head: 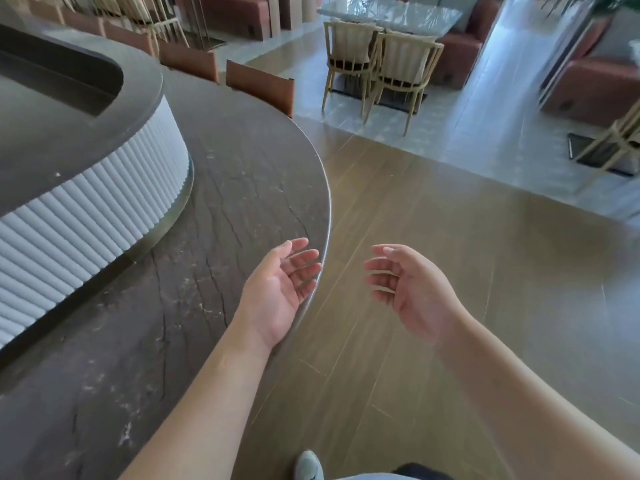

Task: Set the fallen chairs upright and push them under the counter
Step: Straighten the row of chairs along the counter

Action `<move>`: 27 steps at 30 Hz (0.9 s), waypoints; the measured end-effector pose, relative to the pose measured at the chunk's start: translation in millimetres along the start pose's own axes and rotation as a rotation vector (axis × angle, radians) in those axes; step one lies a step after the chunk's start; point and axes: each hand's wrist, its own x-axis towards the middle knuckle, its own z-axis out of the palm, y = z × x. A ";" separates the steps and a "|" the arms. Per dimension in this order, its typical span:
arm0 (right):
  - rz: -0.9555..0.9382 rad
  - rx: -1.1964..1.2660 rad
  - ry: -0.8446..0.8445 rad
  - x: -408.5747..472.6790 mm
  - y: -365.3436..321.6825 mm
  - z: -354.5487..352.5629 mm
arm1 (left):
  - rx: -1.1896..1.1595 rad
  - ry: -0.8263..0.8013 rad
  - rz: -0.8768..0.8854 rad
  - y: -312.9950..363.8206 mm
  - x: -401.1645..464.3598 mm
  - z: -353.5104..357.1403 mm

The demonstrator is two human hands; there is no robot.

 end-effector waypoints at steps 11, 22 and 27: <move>0.027 0.096 0.040 109.1 -31.6 -52.5 | 0.081 -0.017 -0.066 -6.3 102.3 50.3; 0.077 0.115 -0.047 247.7 -129.9 -150.0 | 0.117 0.080 -0.032 -20.2 234.9 177.7; 0.057 0.128 -0.067 290.5 -168.7 -209.3 | 0.160 0.024 -0.026 -41.0 285.1 241.9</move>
